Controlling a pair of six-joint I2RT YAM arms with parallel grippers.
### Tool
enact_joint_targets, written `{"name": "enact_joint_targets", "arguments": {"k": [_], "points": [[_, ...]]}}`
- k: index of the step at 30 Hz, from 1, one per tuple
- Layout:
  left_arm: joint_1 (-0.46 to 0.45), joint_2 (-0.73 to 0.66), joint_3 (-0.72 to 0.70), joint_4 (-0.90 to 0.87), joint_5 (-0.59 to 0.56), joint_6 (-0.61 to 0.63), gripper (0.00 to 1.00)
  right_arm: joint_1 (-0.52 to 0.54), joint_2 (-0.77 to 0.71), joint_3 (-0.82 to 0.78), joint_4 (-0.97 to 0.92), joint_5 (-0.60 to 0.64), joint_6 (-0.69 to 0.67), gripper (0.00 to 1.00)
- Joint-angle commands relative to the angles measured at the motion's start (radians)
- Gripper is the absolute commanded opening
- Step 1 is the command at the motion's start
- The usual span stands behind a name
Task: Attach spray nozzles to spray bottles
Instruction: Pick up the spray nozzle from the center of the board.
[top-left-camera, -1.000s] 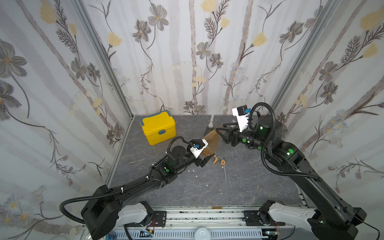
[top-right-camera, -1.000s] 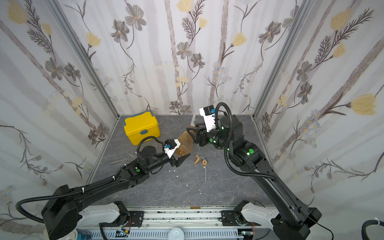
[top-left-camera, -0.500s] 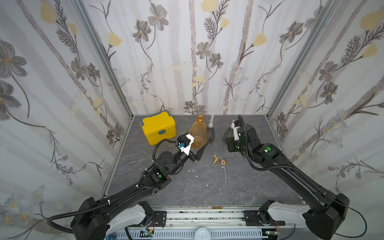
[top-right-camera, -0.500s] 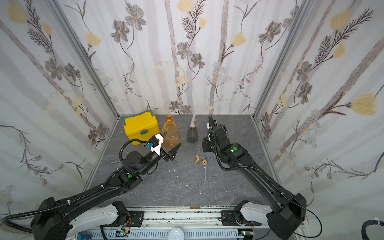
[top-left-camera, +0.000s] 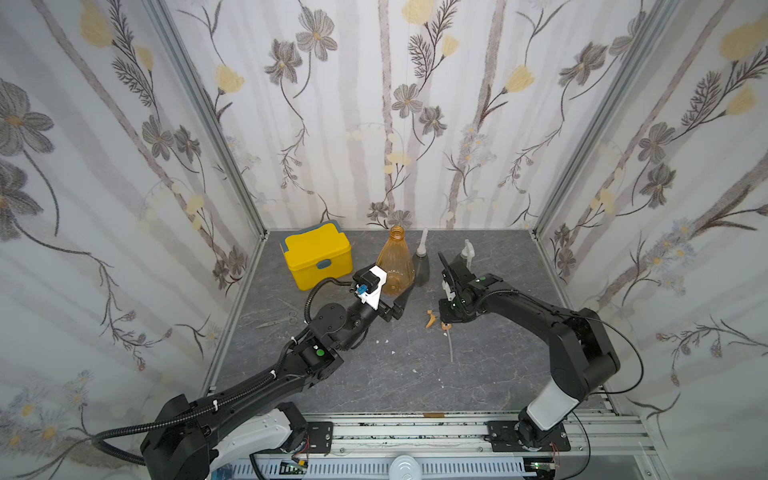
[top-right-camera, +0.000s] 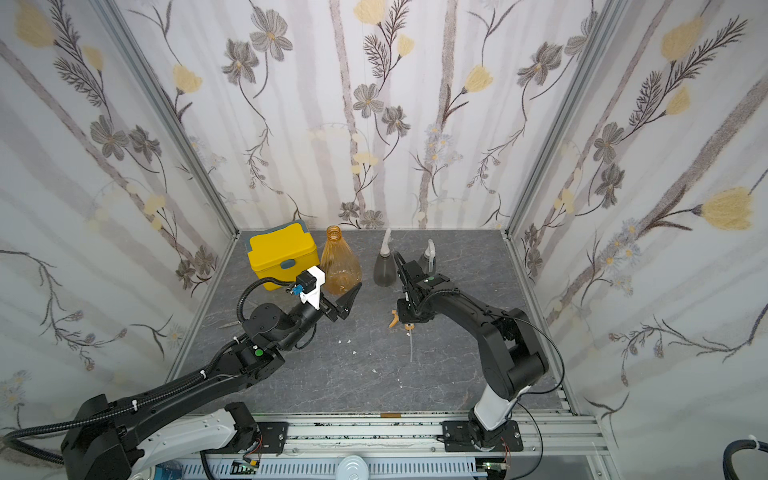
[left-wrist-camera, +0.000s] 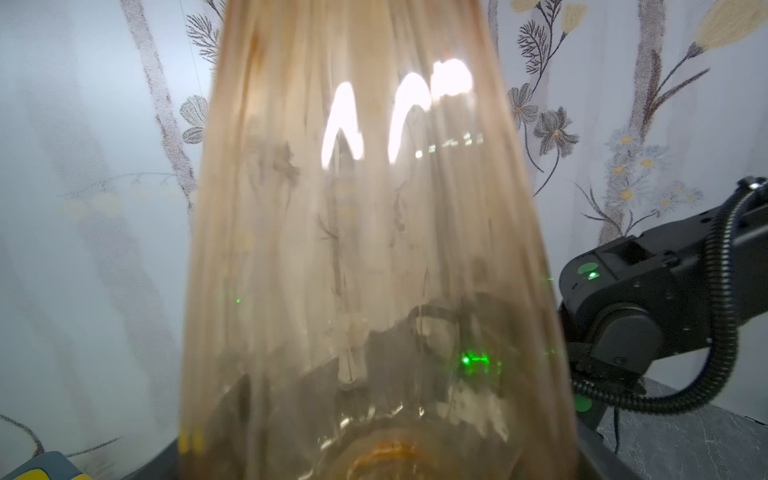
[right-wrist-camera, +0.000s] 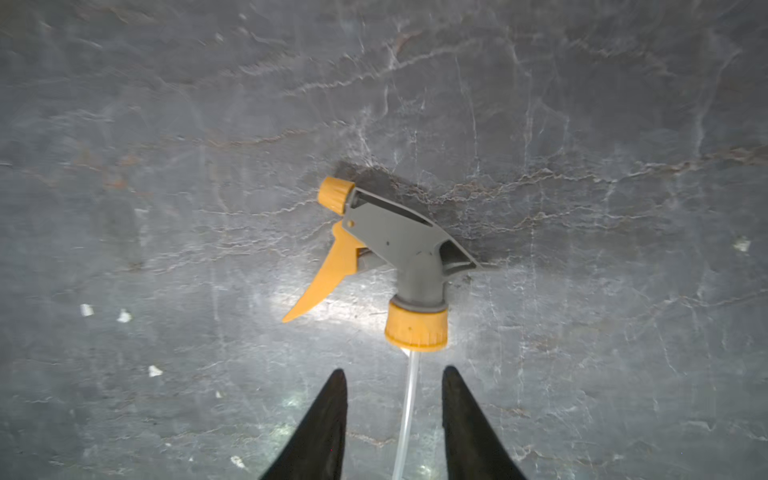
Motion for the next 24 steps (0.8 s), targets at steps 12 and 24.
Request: {"name": "enact_joint_targets", "arguments": {"k": [12,24], "points": [[-0.012,-0.003,0.011,0.009,0.031,0.001,0.81,-0.022,0.17,0.08,-0.025,0.012,-0.02,0.33],[-0.018,-0.005,0.007,0.011,0.033,0.013,0.81,-0.022,0.211,0.073,0.008,0.034,-0.024,0.34]]}}
